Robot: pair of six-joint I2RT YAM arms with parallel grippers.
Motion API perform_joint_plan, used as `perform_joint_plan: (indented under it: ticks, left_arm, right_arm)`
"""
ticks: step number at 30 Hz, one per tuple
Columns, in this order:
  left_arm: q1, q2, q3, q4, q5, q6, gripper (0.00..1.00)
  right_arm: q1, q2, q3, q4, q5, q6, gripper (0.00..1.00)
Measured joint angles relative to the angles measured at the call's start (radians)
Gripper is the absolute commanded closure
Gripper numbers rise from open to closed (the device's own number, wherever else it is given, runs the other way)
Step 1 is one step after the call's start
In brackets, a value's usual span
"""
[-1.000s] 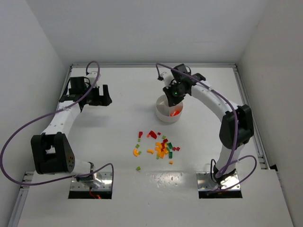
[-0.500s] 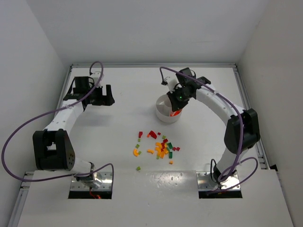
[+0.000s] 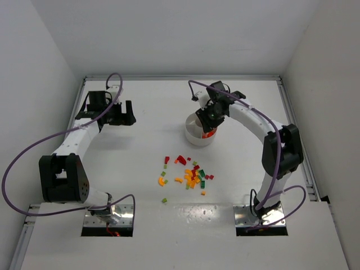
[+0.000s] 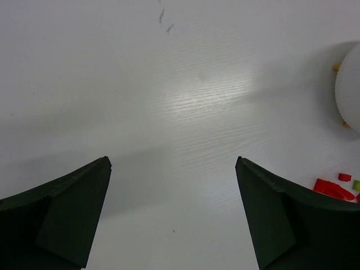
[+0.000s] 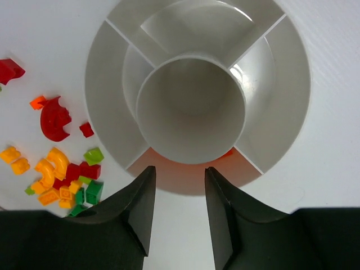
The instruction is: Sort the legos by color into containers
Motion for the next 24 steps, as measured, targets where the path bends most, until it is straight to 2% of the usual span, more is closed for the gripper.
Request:
perform_joint_plan:
  ticks: [3,5,8,10,14,17,19,24]
  left_arm:
    - [0.0,0.0,0.0,0.0,0.0,0.001,0.01]
    - [0.0,0.0,0.0,0.0,-0.002,0.002,0.01]
    - [0.0,0.0,0.0,0.0,-0.006,0.011,0.01]
    - [0.0,0.0,0.0,0.0,-0.007,0.016,0.01]
    - [0.0,0.0,0.0,0.0,-0.007,0.021,0.01]
    - [0.0,0.0,0.0,0.0,-0.007,0.025,0.01]
    - [0.0,0.0,0.0,0.0,-0.007,0.027,0.01]
    - [0.0,0.0,0.0,0.0,-0.007,0.027,0.01]
  right_arm:
    - [0.0,0.003,0.008,-0.002,0.004,0.0,0.61]
    - [0.002,0.003,0.016,-0.006,-0.003,-0.008,0.71]
    - [0.005,0.001,0.022,-0.016,-0.052,-0.028,0.78]
    - [0.011,-0.002,0.022,-0.033,-0.129,-0.039,0.79]
    - [0.06,-0.002,0.022,-0.058,-0.302,-0.053,0.79]
    - [0.145,-0.002,0.022,-0.056,-0.365,-0.056,0.73]
    - [0.212,-0.002,0.022,-0.049,-0.382,-0.056,0.69]
    - [0.374,0.01,0.022,-0.029,-0.386,-0.056,0.69]
